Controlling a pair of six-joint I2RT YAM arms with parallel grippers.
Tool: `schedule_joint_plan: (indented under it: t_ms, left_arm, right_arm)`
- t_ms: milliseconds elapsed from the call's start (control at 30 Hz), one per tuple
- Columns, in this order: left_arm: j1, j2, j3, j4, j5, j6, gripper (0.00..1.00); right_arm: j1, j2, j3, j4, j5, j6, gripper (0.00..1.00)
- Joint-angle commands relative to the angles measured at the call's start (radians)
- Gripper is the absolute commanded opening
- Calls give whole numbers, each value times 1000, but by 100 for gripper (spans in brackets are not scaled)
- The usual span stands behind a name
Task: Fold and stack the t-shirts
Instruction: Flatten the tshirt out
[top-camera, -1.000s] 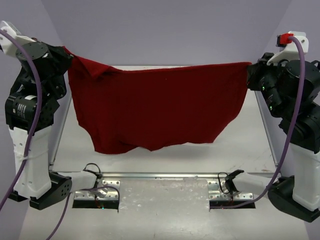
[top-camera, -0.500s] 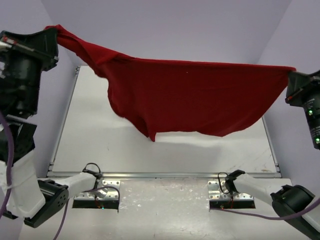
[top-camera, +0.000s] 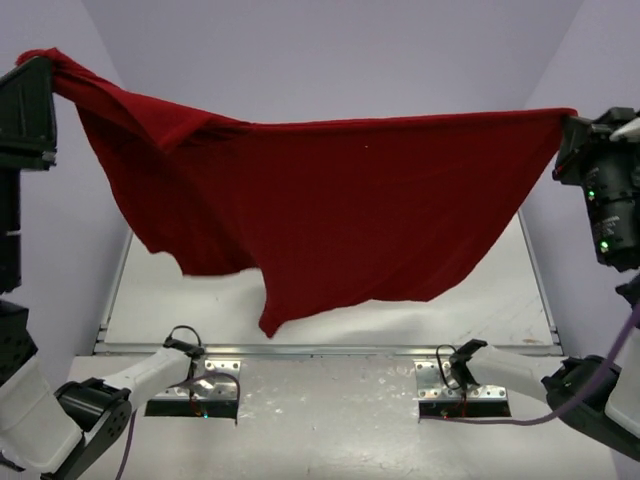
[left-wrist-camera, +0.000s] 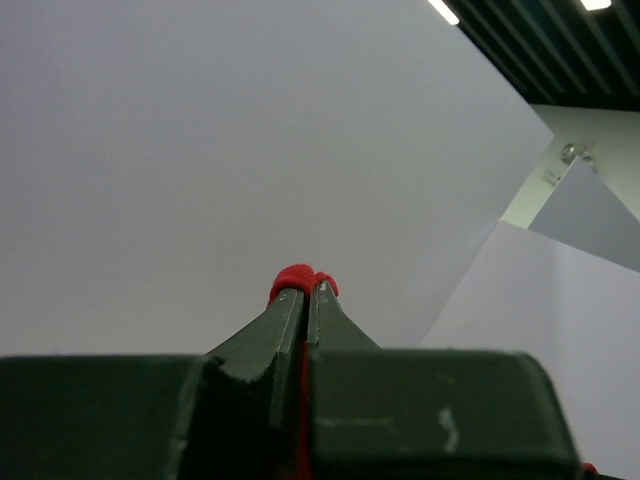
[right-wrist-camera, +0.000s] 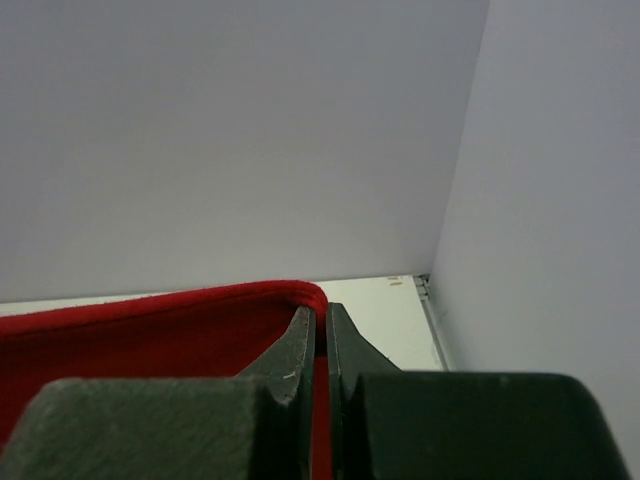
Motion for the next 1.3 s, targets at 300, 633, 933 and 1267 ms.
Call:
schedule_joint_plan:
  t_ms: [300, 633, 933, 1267]
  left_arm:
    - [12, 234, -194, 65, -137, 93, 0]
    - [21, 542, -75, 116, -139, 180, 0]
    - [77, 722, 294, 292, -50, 211, 0]
    - [178, 662, 157, 440, 120, 163, 0]
  right_arm:
    - [-318, 327, -144, 2, -198, 128, 1]
    - [-473, 555, -234, 231, -466, 150, 1]
    - [-568, 709, 146, 219, -647, 206, 1]
    - [-708, 614, -37, 451, -861, 239, 1]
